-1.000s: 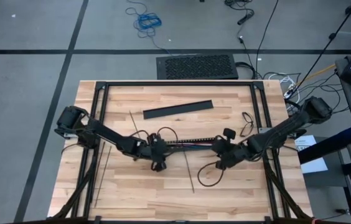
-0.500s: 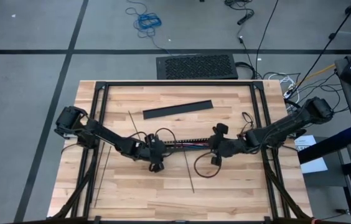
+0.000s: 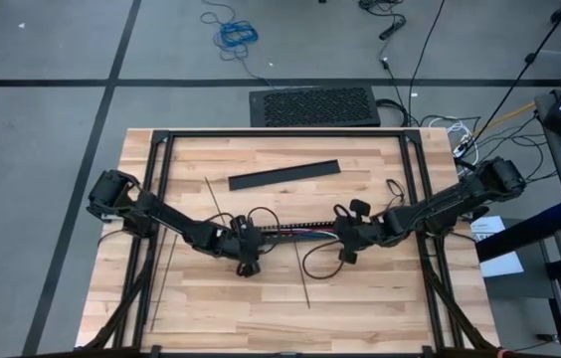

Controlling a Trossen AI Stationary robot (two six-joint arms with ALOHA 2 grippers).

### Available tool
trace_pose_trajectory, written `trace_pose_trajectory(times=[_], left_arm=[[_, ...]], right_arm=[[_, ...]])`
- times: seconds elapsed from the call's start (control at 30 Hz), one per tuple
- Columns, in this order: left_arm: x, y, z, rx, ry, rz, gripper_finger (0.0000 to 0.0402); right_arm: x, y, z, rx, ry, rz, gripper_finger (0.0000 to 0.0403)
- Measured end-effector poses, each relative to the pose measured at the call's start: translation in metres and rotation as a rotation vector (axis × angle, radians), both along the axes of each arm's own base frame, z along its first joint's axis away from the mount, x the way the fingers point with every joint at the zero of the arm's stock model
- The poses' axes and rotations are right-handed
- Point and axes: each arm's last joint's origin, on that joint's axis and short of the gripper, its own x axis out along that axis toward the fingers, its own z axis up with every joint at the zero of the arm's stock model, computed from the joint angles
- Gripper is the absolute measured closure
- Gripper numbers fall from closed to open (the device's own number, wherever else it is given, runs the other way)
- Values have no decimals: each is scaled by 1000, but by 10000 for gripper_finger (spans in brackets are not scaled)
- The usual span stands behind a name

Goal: Ziptie cables
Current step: Put the ziptied cables into the black cable duct

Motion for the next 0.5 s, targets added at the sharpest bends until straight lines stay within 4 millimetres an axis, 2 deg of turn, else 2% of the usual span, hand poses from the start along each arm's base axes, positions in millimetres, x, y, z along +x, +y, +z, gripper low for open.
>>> trace_pose_trajectory(times=[0.33,0.5], left_arm=[[-5,-2,-2,14,45,-10,222],[-5,-2,-2,14,45,-10,222]], right_arm=[[-18,-1,10,-31,16,-66,349],[-19,10,39,-11,-126,-36,349]])
